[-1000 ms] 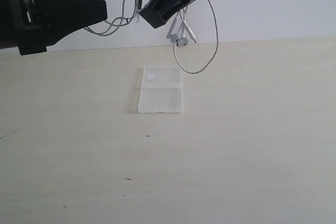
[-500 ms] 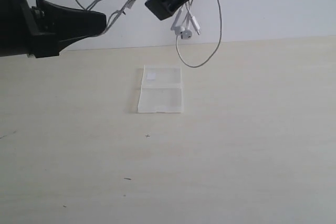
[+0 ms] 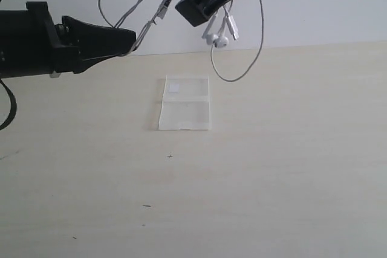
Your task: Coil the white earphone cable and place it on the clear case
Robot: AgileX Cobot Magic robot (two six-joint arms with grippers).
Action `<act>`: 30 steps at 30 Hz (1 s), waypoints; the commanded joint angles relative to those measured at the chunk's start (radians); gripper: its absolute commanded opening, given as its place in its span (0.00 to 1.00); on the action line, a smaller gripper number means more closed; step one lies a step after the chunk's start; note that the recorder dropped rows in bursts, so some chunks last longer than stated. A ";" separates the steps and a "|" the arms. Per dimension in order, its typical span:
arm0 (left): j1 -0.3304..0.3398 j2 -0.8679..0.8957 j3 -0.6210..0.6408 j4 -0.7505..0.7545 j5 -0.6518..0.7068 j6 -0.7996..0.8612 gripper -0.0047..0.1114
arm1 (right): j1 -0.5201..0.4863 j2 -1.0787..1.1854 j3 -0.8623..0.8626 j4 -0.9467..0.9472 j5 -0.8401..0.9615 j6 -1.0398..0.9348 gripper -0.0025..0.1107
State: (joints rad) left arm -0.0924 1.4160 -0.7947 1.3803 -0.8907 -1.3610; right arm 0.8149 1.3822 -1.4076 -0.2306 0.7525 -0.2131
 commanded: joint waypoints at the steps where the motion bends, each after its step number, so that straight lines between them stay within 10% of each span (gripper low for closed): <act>1: 0.003 0.019 0.001 0.024 0.074 -0.003 0.04 | -0.004 -0.022 -0.007 -0.027 0.019 0.003 0.02; 25: 0.003 0.027 0.001 -0.009 -0.038 0.000 0.04 | -0.004 -0.027 -0.007 -0.006 -0.025 0.003 0.02; 30: 0.003 0.027 0.001 -0.010 -0.039 0.021 0.25 | -0.004 -0.021 -0.007 -0.008 -0.032 0.003 0.02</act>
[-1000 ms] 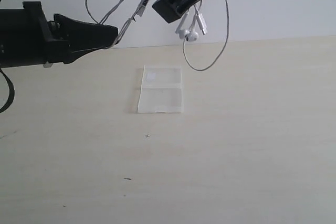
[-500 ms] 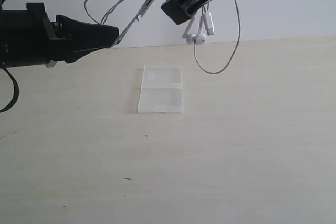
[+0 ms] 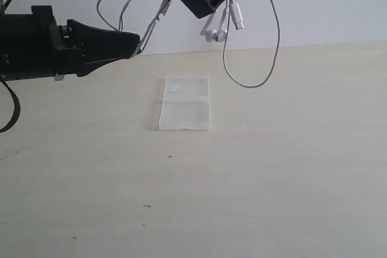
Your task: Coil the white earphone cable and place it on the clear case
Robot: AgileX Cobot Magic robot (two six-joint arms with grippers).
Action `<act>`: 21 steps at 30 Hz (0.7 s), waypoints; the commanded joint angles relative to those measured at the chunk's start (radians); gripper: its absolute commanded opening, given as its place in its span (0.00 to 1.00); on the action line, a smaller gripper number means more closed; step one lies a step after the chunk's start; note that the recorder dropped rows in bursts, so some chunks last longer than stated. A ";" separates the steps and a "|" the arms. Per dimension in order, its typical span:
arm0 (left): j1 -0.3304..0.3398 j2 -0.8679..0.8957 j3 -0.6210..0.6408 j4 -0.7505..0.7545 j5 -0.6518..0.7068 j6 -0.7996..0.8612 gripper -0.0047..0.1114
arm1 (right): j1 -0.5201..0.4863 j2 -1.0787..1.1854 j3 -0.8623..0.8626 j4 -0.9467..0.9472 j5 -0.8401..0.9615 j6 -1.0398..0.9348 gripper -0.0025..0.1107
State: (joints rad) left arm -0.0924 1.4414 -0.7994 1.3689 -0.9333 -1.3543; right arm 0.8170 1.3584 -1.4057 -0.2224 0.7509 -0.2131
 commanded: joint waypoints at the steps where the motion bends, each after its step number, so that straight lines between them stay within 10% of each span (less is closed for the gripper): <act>1: 0.003 0.001 0.005 -0.005 0.004 0.014 0.32 | -0.006 0.003 -0.009 -0.016 -0.022 0.003 0.02; 6: 0.003 -0.001 0.005 -0.035 -0.006 0.013 0.51 | -0.006 0.005 -0.009 -0.016 0.003 0.003 0.02; 21: 0.003 -0.051 0.005 0.065 -0.060 -0.056 0.50 | -0.029 0.084 -0.006 -0.282 0.093 0.166 0.02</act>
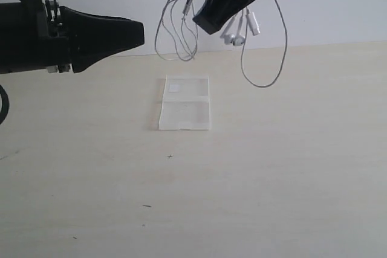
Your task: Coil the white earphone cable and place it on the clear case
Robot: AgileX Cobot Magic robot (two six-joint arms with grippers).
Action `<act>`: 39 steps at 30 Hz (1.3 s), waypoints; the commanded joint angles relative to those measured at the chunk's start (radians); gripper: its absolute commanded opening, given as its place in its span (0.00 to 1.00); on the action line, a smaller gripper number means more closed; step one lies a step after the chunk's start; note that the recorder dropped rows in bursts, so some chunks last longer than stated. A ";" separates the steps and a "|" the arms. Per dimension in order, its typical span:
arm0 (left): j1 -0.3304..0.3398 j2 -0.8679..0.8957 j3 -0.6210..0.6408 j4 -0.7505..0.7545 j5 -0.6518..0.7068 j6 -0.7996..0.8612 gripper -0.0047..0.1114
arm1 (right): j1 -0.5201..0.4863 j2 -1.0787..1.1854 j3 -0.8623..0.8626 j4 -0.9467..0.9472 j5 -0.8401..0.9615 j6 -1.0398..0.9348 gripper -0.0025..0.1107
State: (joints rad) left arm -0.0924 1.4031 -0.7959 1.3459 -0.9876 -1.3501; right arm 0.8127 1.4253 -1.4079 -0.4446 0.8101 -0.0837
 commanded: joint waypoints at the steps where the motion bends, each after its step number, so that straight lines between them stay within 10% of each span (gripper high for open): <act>1: 0.003 -0.013 0.002 0.120 -0.001 -0.092 0.49 | -0.036 0.021 -0.004 -0.058 0.054 0.044 0.02; 3: 0.003 -0.013 0.002 0.209 0.021 -0.174 0.42 | -0.059 0.038 -0.004 -0.034 0.077 0.059 0.02; 6: 0.003 -0.013 0.026 0.306 0.021 -0.252 0.04 | -0.123 0.092 -0.006 0.130 0.066 0.057 0.02; 20: 0.003 -0.226 0.456 0.080 0.299 -0.017 0.04 | -0.455 0.780 -0.691 0.896 0.408 0.118 0.02; 39: 0.003 -0.287 0.502 0.085 0.355 -0.088 0.04 | -0.498 1.040 -1.014 1.041 0.411 0.166 0.02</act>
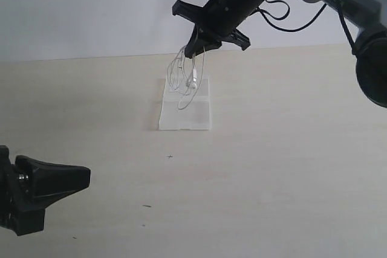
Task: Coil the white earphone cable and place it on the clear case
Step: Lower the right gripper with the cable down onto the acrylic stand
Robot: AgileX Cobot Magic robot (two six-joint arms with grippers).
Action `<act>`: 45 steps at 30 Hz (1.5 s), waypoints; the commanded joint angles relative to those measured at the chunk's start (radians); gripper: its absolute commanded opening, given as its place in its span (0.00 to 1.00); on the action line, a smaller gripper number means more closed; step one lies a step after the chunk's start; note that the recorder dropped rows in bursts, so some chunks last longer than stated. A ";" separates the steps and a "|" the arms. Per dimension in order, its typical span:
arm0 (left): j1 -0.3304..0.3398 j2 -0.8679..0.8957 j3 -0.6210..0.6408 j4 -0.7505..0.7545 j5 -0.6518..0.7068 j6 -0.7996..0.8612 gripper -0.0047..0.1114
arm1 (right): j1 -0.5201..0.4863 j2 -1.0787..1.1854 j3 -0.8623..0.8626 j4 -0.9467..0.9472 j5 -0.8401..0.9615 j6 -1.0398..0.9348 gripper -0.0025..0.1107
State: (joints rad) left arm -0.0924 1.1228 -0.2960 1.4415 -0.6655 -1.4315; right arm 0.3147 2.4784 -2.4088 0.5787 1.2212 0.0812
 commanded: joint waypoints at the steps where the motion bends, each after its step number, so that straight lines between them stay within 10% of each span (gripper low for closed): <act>1: 0.003 -0.006 0.002 -0.010 0.042 -0.007 0.04 | 0.000 -0.013 -0.013 0.018 0.000 0.001 0.02; 19: 0.003 -0.007 0.002 -0.072 0.218 0.019 0.04 | 0.021 -0.169 0.278 -0.096 0.000 -0.035 0.02; 45: 0.003 -0.007 0.002 -0.070 0.174 0.015 0.04 | 0.018 -0.021 0.120 -0.068 -0.052 -0.081 0.02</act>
State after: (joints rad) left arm -0.0924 1.1228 -0.2960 1.3807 -0.4824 -1.4166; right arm 0.3332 2.4604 -2.2807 0.4979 1.2027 0.0392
